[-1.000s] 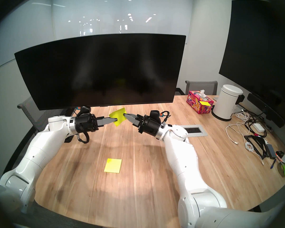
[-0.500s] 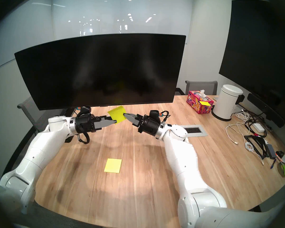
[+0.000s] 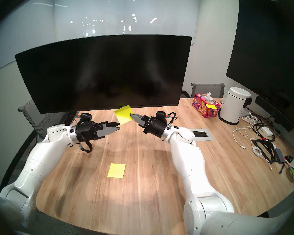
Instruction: Peel one sticky note off the pad and stick it onto the monitor, then press it flat
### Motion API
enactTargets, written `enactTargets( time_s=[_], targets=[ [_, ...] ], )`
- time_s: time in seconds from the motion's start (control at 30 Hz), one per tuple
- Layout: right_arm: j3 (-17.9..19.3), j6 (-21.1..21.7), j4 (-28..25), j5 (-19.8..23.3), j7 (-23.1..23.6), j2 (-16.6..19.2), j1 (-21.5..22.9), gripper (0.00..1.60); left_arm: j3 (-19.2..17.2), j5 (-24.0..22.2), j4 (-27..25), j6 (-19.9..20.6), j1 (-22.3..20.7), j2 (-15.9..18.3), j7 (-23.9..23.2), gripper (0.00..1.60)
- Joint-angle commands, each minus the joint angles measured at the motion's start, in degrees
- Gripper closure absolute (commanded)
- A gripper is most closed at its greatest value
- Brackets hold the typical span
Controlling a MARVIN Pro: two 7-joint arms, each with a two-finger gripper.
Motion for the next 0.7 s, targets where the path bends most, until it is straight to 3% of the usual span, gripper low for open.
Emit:
enactTargets(
  time_s=[0.0,0.67],
  targets=[
    [0.03,-0.01,0.66,-0.53,-1.41,-0.24,2.86,1.6,-3.14,-1.85,-4.89,-1.42,5.3,1.01,0.39,0.0],
    [0.5,-1.4,8.41,-2.69,-4.44,-0.34,9.66,1.6,-8.22,-2.18,-10.19,-5.58,11.76,0.64,6.7,0.0]
  ],
)
